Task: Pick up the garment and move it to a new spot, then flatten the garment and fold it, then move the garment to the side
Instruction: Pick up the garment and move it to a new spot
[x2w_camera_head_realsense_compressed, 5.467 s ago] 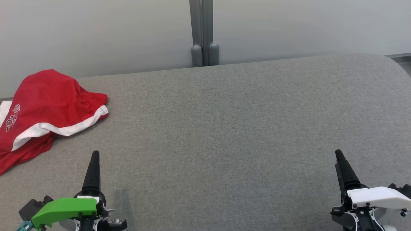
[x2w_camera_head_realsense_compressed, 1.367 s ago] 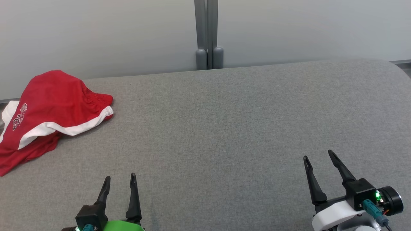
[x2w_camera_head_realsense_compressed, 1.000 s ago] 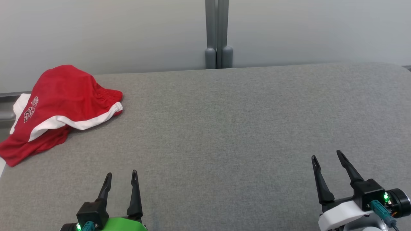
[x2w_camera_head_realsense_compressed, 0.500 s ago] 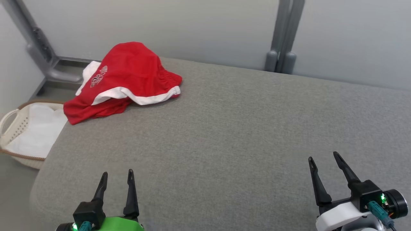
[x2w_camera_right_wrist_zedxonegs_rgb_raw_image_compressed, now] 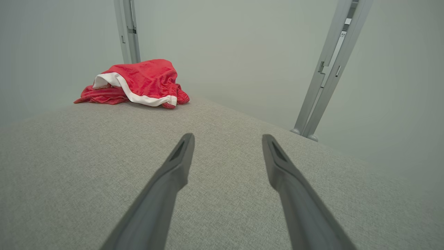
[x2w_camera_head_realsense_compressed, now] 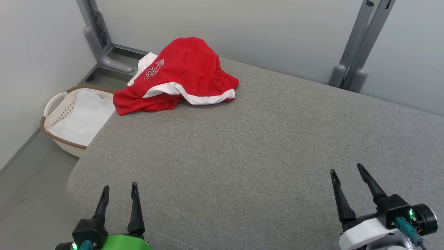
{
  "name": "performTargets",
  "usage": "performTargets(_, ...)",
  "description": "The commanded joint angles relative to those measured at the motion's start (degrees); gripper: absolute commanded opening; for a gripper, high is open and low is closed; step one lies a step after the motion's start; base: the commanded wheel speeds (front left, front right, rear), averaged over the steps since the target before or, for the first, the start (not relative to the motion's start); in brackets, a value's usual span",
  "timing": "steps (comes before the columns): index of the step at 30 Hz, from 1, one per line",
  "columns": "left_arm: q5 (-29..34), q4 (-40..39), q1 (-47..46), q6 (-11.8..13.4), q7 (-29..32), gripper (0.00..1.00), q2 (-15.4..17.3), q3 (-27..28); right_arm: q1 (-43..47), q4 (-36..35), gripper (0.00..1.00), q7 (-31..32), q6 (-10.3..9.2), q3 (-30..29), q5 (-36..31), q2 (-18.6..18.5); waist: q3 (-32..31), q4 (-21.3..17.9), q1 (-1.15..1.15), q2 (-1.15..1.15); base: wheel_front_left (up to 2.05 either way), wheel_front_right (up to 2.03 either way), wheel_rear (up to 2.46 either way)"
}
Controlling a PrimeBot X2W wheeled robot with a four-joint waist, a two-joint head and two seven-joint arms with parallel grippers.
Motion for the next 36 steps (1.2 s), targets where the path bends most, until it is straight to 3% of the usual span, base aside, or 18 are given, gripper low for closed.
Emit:
performTargets(1, 0.28, -0.25, 0.69, 0.15, -0.04, 1.00, 0.28, 0.15, -0.13, -0.03, 1.00, -0.26, -0.04, -0.08, -0.27, -0.26, 0.20, -0.16, 0.00, 0.00, 0.00, 0.00, 0.00)
performTargets(11, -0.59, -4.66, -1.35, 0.40, -0.04, 1.00, 0.30, 4.47, -0.59, -1.06, 1.00, -0.26, -0.04, -0.29, -1.57, -0.26, 2.61, -1.93, 0.00, 0.00, 0.00, 0.00, 0.00)
performTargets(20, 0.70, -7.59, -16.51, -4.03, -0.03, 1.00, 4.97, 10.60, -4.11, -2.79, 1.00, -0.26, -0.05, 0.06, -4.85, -0.30, 9.25, -6.88, 0.00, 0.00, 0.00, 0.00, 0.00)
performTargets(28, -2.25, 4.03, -36.51, -5.74, 1.05, 1.00, 11.31, 7.69, -8.14, -4.77, 1.00, -0.26, -0.05, 0.49, -8.65, -0.29, 17.95, -13.34, 0.00, 0.00, 0.00, 0.00, 0.00)
performTargets(36, -7.29, 20.38, -50.23, -6.02, 7.08, 1.00, 16.69, -0.74, -11.19, -7.97, 1.00, -0.25, -0.05, 0.75, -10.11, -0.25, 25.56, -18.64, 0.00, 0.00, 0.00, 0.00, 0.00)
